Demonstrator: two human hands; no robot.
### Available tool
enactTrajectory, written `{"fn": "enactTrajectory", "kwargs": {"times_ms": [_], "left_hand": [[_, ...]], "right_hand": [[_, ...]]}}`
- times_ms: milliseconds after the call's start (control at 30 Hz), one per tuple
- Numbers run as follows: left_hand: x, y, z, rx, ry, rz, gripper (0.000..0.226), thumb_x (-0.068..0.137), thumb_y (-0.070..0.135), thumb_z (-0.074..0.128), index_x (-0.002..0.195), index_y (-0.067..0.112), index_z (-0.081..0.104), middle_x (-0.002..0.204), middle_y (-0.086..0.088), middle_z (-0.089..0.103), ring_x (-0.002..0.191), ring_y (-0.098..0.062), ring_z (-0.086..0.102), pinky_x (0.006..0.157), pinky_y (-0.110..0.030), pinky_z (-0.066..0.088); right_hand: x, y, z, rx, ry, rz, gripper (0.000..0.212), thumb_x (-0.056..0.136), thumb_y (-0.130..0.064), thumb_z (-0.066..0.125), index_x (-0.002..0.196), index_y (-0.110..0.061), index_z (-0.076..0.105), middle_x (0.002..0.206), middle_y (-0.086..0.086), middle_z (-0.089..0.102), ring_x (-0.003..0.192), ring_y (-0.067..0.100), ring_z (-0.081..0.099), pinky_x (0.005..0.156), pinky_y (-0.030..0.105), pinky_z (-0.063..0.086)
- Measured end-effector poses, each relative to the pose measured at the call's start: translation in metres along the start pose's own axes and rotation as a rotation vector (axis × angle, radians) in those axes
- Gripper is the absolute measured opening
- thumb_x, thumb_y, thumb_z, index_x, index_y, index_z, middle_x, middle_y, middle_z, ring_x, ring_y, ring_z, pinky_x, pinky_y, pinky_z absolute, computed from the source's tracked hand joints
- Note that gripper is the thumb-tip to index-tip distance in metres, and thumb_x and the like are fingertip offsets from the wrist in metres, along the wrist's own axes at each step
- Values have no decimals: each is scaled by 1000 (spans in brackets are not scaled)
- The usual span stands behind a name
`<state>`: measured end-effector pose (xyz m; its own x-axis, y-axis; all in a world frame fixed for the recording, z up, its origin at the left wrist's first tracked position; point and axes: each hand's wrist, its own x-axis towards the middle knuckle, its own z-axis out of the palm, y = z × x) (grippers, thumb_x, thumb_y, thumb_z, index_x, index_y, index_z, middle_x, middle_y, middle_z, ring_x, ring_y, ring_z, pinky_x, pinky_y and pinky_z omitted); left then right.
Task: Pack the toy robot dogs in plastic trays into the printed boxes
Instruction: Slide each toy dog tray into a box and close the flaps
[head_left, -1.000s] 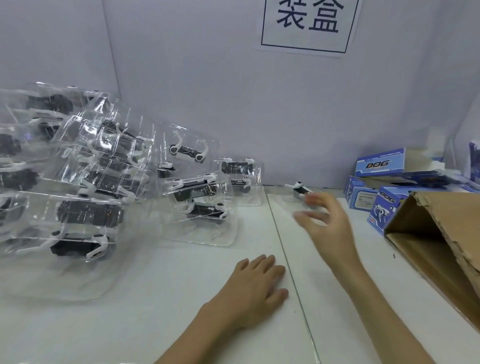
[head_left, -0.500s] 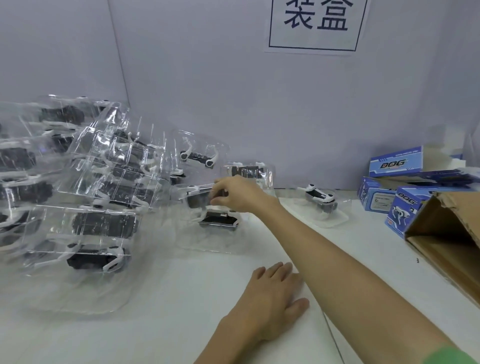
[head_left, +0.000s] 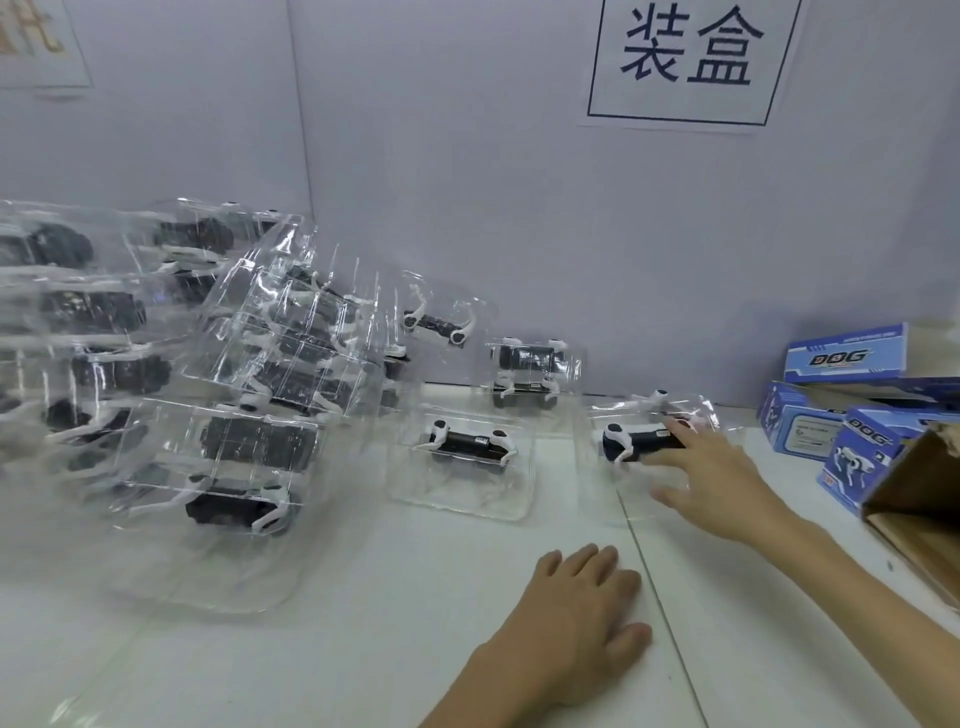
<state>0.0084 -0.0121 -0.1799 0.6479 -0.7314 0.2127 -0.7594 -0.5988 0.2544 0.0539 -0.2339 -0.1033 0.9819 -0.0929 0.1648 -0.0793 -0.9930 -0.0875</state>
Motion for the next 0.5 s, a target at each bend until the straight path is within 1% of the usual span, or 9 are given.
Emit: {"fn": "enactTrajectory", "kwargs": {"times_ms": [33,67,100,167,200,267,367,433,500], "left_hand": [[0,0,0,6,-6,1,44,102,44,38,136,15,44,149,-9,37,140,-24,26,115,-44,15],[0,0,0,10,-7,2,44,102,43,38,135,14,44,147,-10,38,139,-25,27,114,-44,17],[0,0,0,6,-9,2,43,102,43,39,134,14,45,144,-10,40,138,-26,29,112,-44,18],[1,-2,-2,-26,-47,5,44,102,42,42,136,14,45,142,-10,40,138,-26,29,112,-42,18],[2,-5,-7,-54,-89,8,46,102,42,44,139,15,44,146,-9,39,139,-23,29,114,-41,17],[5,-13,-22,-178,-183,-2,47,101,42,50,143,20,47,151,-5,40,139,-19,34,116,-37,21],[-3,-35,-42,-450,-194,-106,40,101,45,52,138,30,54,143,6,52,117,-9,51,104,-30,38],[-18,-51,-43,-510,-113,-164,35,101,41,53,135,31,56,139,11,55,118,-5,51,105,-28,40],[-29,-60,-39,-477,-29,-145,30,100,31,55,130,27,60,142,13,52,126,-5,49,109,-24,36]], "right_hand": [[-3,0,5,-56,-110,2,52,93,-49,62,142,-43,46,168,-3,-1,154,28,0,119,59,13],[-1,-2,3,-88,-182,11,59,92,-53,61,146,-42,40,168,-3,-8,154,28,-6,119,61,5],[3,-6,-5,-112,-232,23,60,91,-57,61,145,-41,40,168,-2,-4,154,28,-2,118,61,5],[18,-22,-34,-120,-269,24,51,89,-61,60,133,-36,52,159,0,33,142,27,35,113,51,27],[28,-32,-49,-80,-263,10,48,88,-61,61,126,-32,55,145,0,50,124,24,51,100,41,40],[46,-53,-72,-9,-276,-25,57,84,-61,68,129,-29,54,124,-3,62,105,21,60,76,27,45],[56,-78,-66,-110,-439,-116,68,78,-59,75,135,-33,48,100,-7,65,97,20,65,79,32,49],[49,-84,-35,-227,-441,-206,64,85,-48,72,139,-26,47,118,0,60,106,22,62,87,34,50],[44,-81,-14,-209,-324,-267,47,96,-32,61,141,-25,49,139,0,49,123,22,52,89,29,42]]}}
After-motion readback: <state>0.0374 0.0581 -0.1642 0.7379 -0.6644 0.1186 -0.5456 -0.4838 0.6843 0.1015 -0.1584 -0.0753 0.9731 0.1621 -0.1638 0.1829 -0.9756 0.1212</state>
